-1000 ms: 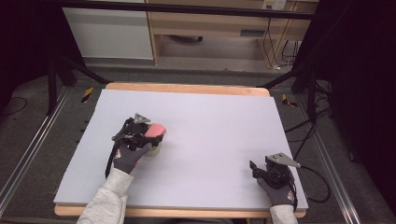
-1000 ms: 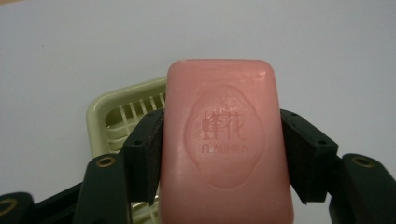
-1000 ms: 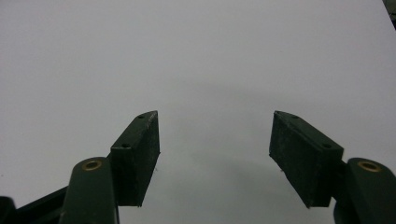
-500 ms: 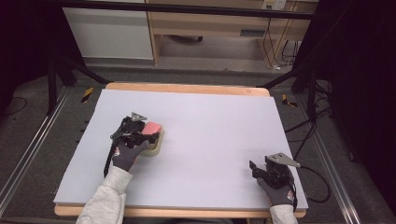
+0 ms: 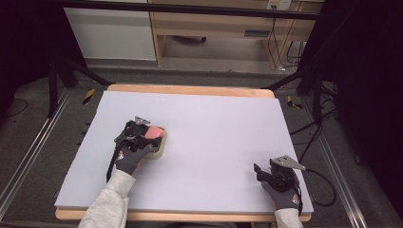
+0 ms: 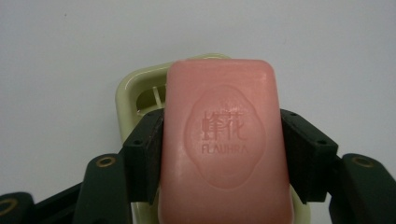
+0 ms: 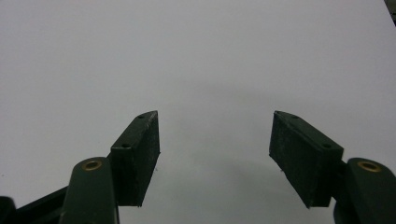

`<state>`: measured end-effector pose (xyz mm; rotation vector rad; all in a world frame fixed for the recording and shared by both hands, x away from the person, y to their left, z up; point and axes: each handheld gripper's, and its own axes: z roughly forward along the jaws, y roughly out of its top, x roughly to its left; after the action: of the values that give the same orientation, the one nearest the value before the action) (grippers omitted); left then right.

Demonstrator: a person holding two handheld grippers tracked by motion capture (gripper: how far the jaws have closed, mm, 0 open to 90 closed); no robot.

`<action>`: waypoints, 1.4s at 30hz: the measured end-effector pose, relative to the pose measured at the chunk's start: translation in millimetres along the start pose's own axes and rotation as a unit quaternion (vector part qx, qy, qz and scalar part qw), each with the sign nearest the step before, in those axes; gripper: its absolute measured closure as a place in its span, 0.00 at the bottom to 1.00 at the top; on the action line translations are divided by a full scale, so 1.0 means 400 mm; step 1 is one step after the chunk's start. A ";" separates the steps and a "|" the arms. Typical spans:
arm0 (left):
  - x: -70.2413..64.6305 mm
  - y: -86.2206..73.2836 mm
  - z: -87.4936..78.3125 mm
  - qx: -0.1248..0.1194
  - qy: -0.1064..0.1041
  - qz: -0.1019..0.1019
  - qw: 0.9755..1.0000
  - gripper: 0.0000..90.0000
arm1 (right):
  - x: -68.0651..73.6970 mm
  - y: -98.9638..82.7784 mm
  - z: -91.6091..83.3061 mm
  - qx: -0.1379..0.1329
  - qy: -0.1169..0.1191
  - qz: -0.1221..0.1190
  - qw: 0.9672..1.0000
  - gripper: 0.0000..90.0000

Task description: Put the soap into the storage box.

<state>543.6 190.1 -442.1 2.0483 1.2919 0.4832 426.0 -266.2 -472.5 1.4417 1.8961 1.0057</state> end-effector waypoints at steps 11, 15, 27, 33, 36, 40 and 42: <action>0.003 -0.006 0.009 0.007 0.006 -0.002 1.000 0.41 | 0.000 0.000 0.000 0.000 0.000 -0.001 1.000 0.37; 0.003 -0.008 0.014 0.009 0.011 -0.002 1.000 0.41 | 0.000 0.000 0.000 0.000 0.000 -0.001 1.000 0.37; 0.006 -0.012 0.018 0.013 0.012 0.001 1.000 0.41 | 0.000 0.000 0.000 0.000 0.000 -0.002 1.000 0.36; 0.004 -0.012 0.011 0.006 0.015 0.002 1.000 0.40 | 0.000 0.000 0.000 0.000 -0.001 -0.002 1.000 0.36; 0.005 -0.008 -0.007 -0.008 0.004 -0.002 1.000 0.38 | 0.000 0.000 -0.001 0.000 -0.002 -0.001 1.000 0.36; 0.003 -0.002 -0.029 -0.020 0.003 -0.001 1.000 0.36 | -0.001 0.000 -0.001 0.000 -0.003 -0.001 1.000 0.36; 0.002 0.000 -0.039 -0.024 -0.001 -0.002 1.000 0.34 | -0.002 -0.001 -0.001 -0.001 -0.006 -0.004 1.000 0.36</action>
<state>534.3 196.2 -431.1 2.0055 1.2719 0.5061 425.8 -267.0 -472.7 1.4346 1.8903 0.9944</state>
